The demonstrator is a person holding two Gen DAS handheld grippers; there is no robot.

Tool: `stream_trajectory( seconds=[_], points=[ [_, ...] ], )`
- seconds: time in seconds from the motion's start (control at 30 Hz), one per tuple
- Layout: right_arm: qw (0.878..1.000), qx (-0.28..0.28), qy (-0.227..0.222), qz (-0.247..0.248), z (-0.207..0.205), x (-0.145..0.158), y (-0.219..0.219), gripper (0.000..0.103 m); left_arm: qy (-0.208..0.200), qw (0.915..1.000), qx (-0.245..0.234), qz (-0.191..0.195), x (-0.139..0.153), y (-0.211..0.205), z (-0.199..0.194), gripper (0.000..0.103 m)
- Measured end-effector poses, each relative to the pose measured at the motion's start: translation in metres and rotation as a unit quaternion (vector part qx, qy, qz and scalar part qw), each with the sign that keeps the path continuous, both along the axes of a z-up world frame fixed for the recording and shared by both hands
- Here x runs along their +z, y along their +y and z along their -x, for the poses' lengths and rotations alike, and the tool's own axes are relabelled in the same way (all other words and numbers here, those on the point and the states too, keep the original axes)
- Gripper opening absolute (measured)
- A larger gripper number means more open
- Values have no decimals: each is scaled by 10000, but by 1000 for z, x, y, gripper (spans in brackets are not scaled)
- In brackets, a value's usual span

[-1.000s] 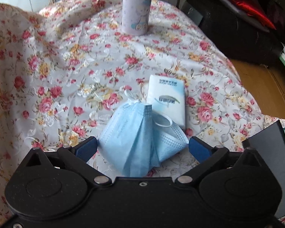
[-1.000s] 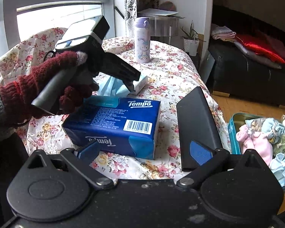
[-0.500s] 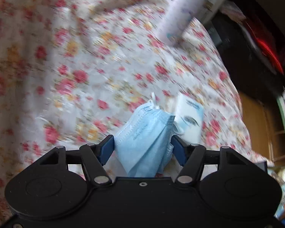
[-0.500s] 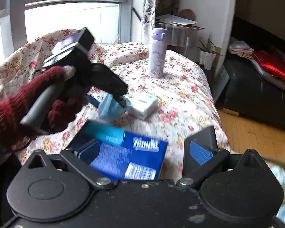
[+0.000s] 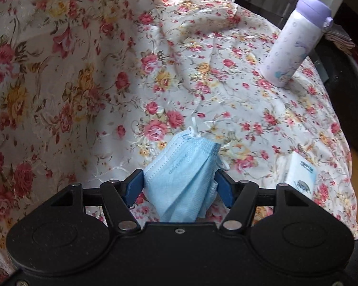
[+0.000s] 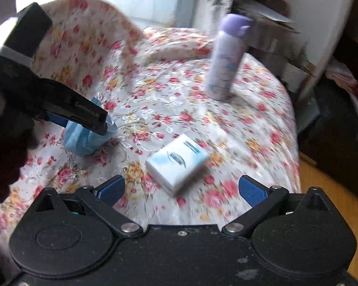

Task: Organize soft objects
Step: 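Grasp the white tissue packet with the right tool while the left tool holds the mask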

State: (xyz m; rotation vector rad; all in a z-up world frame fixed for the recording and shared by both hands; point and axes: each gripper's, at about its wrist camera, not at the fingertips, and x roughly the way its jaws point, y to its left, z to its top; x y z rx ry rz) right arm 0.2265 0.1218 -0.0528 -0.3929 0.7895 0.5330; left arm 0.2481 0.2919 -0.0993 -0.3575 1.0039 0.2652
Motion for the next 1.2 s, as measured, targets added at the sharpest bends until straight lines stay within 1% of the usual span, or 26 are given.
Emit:
stream_trajectory(
  seconds=[0.13,0.33,0.53,0.63,0.73,0.77,0.8,0.83,1.03,1.1,1.2],
  points=[
    [9990,309,277,160,-32,-18,17,102,-6,10000,25,3,-1,1,0,60],
    [9958,669,484,391,-67,-39,33,102,15,9999,99,20,-7,4,-5,61],
    [9917,1027,507,578,-78,-57,44,102,32,9999,50,-113,-10,1,-9,61],
    [9915,1065,592,460,-81,-66,44,102,63,9999,70,-63,-14,2,-12,61],
    [9919,1023,701,287,-85,-66,38,100,112,9999,77,-46,-18,2,-14,61],
    [9917,1017,743,243,-86,-66,37,97,113,9999,73,-65,-18,2,-15,61],
    [9917,1014,769,197,-87,-66,36,92,112,9999,65,-97,-19,1,-15,61],
    [9915,1017,800,145,-88,-65,35,89,107,9999,56,-121,-19,0,-16,61],
    [9906,930,1001,80,-87,-60,37,88,63,9998,59,-199,-21,-1,-17,61],
    [9907,813,1089,-49,-86,-53,38,88,-2,9998,129,-135,-20,2,-17,60],
    [9924,666,1002,-268,-80,-35,42,88,-103,9995,286,23,-18,11,-14,59]
  ],
)
